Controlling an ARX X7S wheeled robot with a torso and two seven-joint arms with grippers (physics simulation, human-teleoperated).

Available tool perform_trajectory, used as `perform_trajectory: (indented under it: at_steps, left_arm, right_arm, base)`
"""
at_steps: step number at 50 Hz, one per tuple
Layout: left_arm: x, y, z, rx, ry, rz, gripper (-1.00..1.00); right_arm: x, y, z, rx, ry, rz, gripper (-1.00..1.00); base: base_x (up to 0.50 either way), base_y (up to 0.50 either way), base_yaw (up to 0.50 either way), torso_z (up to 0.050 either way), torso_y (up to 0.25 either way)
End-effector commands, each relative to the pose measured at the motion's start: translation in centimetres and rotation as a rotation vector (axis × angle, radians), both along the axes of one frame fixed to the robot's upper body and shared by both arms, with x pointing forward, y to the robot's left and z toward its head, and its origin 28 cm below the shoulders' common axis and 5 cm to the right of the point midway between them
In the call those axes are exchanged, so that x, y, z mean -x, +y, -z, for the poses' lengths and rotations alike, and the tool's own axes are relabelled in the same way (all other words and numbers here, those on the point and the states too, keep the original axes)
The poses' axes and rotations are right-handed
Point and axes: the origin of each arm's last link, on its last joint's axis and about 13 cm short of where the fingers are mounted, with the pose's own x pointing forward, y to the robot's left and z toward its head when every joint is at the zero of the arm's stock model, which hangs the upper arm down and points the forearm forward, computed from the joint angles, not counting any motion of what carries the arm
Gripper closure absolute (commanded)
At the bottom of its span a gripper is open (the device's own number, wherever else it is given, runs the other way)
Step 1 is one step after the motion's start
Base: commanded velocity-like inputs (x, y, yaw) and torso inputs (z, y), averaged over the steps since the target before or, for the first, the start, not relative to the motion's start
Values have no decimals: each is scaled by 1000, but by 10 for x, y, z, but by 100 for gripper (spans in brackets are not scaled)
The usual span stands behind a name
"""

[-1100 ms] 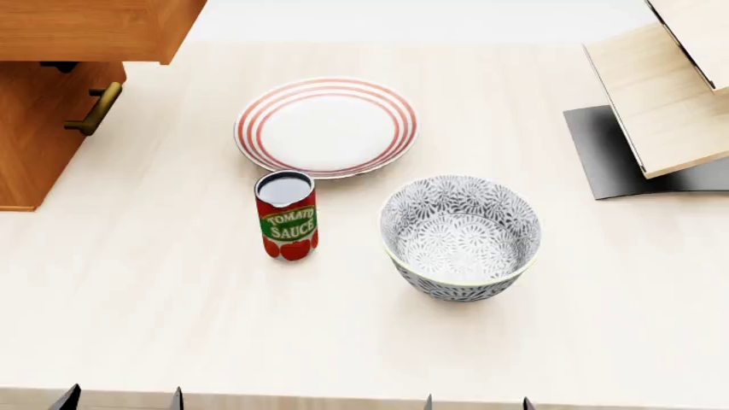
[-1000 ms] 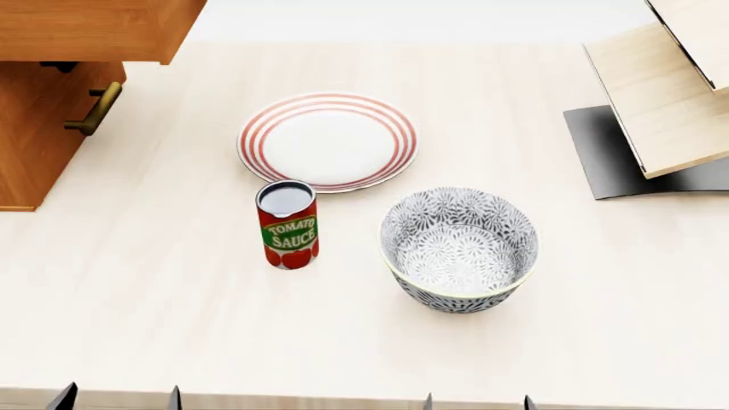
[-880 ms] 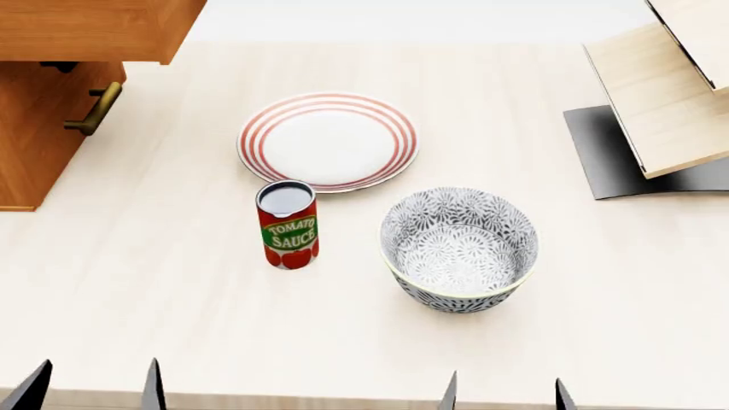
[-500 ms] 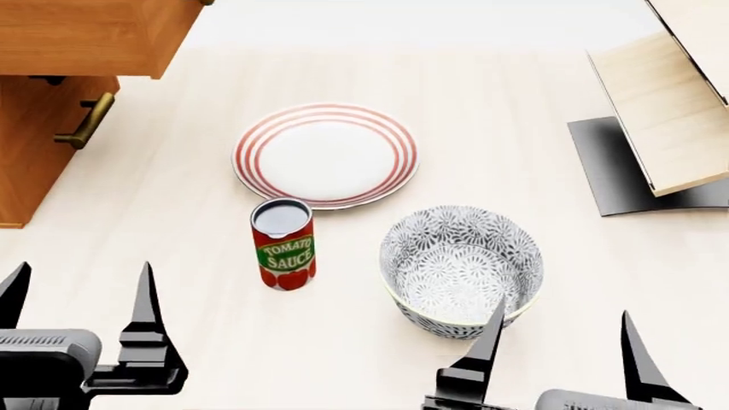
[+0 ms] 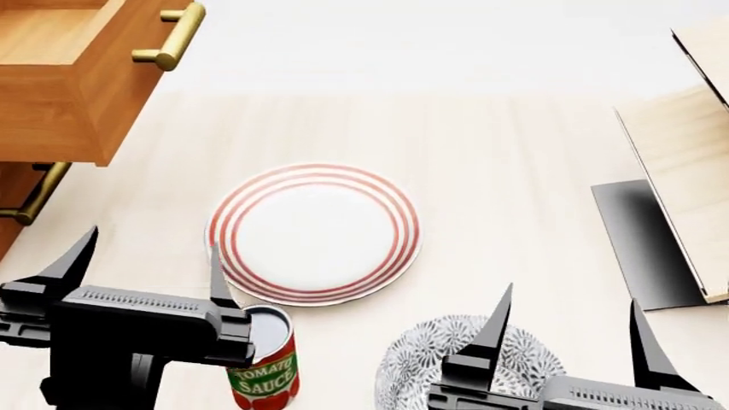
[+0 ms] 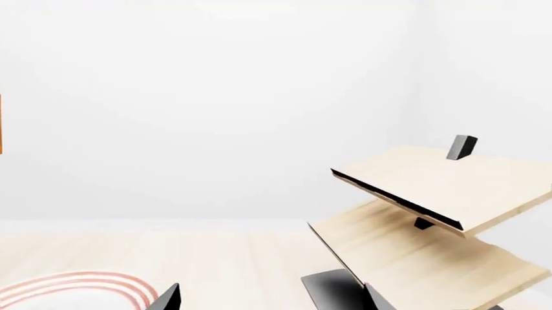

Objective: Close the top drawer of the cabinet.

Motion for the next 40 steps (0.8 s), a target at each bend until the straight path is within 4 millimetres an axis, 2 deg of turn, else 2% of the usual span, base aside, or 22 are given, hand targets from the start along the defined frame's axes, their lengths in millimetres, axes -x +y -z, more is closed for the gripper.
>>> perform_trajectory:
  at_steps: [1, 3, 8, 14, 19, 25, 28, 37, 40]
  left_arm:
    - [-19, -9, 11, -79, 36, -15, -100]
    - [-19, -9, 11, -79, 36, -15, -100]
    - [-42, -8, 6, -57, 70, -34, -100]
    - [-59, -10, 2, -49, 84, -53, -100]
    - [-79, -3, -15, 64, 131, -1, -100]
    - [-102, 16, -43, 190, 227, 50, -100]
    - [-110, 26, -48, 236, 260, 38, -100]
    - [-130, 56, -41, 333, 269, -114, -100]
    - [-131, 60, -41, 358, 266, -118, -100]
  right_arm:
    - [-1, 1, 4, 3, 7, -5, -100]
    - [-1, 1, 4, 3, 7, -5, -100]
    - [-3, 4, 7, 19, 14, -18, -100]
    - [-4, 4, 10, 26, 15, -20, -100]
    - [-2, 3, 13, 19, -4, -36, -100]
    - [0, 2, 14, 24, -11, -42, -100]
    - [-1, 2, 15, 23, -8, -43, -100]
    - [-3, 1, 15, 20, -6, -46, -100]
    - [-4, 2, 15, 21, -4, -46, -100]
  base:
    - [500, 0, 0, 0, 0]
    - [500, 0, 0, 0, 0]
    - [500, 0, 0, 0, 0]
    - [500, 0, 0, 0, 3]
    - [500, 0, 0, 0, 0]
    - [0, 0, 0, 0, 0]
    - [0, 0, 0, 0, 0]
    - [0, 0, 0, 0, 0]
    - [0, 0, 0, 0, 0]
